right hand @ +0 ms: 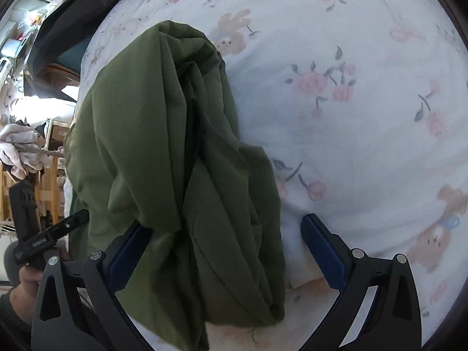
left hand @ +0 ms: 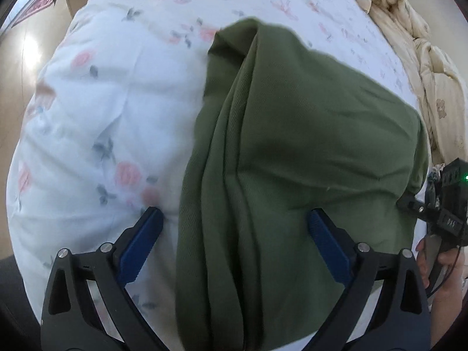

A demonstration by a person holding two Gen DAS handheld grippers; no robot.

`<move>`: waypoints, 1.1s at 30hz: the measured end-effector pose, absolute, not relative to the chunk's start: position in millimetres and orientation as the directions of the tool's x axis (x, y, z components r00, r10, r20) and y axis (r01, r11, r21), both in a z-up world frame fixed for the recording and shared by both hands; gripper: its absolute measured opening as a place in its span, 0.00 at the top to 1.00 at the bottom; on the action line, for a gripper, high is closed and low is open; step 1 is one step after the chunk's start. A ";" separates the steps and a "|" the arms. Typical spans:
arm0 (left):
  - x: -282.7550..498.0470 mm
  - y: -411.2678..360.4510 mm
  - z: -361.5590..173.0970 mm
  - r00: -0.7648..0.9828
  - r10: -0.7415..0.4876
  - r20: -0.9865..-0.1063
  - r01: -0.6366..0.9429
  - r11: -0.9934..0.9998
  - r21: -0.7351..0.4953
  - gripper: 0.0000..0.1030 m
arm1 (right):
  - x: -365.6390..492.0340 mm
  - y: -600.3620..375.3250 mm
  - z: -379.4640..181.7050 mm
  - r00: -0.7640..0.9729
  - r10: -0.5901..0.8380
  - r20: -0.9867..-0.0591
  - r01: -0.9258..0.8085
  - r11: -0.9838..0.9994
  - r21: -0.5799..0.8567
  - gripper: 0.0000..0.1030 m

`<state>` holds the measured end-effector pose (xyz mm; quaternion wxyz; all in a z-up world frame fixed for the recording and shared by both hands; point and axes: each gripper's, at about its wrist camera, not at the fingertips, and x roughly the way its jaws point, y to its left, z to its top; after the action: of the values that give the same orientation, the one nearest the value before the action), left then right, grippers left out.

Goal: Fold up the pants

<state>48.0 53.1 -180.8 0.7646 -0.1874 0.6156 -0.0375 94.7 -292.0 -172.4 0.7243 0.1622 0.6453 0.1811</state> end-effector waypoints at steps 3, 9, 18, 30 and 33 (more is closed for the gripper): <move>50.2 45.0 -176.1 0.245 -0.331 -0.911 -0.109 0.925 -0.365 0.41 | 93.9 -280.5 -169.0 0.098 0.481 -0.871 -0.084 0.876 0.474 0.15; 55.4 22.9 -172.6 0.198 -0.314 -0.929 0.015 0.948 -0.317 0.89 | 92.8 -267.7 -164.2 0.069 0.466 -0.882 -0.098 0.883 0.459 0.56; 40.4 29.3 -114.0 0.334 -0.332 -0.882 0.039 0.940 -0.339 0.94 | 68.2 -260.2 -97.3 0.201 0.558 -0.805 -0.163 0.829 0.534 0.82; 80.8 55.7 -38.5 0.494 -0.343 -0.799 0.061 0.931 -0.361 0.94 | 88.6 -246.9 -34.0 0.365 0.600 -0.712 -0.245 0.800 0.548 0.82; 118.9 61.9 -29.7 0.526 -0.306 -0.794 0.074 0.946 -0.315 0.94 | 125.1 -240.3 -26.4 0.379 0.601 -0.704 -0.250 0.798 0.548 0.82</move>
<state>118.9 61.9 -29.7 0.8650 -0.1219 0.4742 -0.1098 125.1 -240.3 -26.4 0.8109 0.1785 0.4917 0.2625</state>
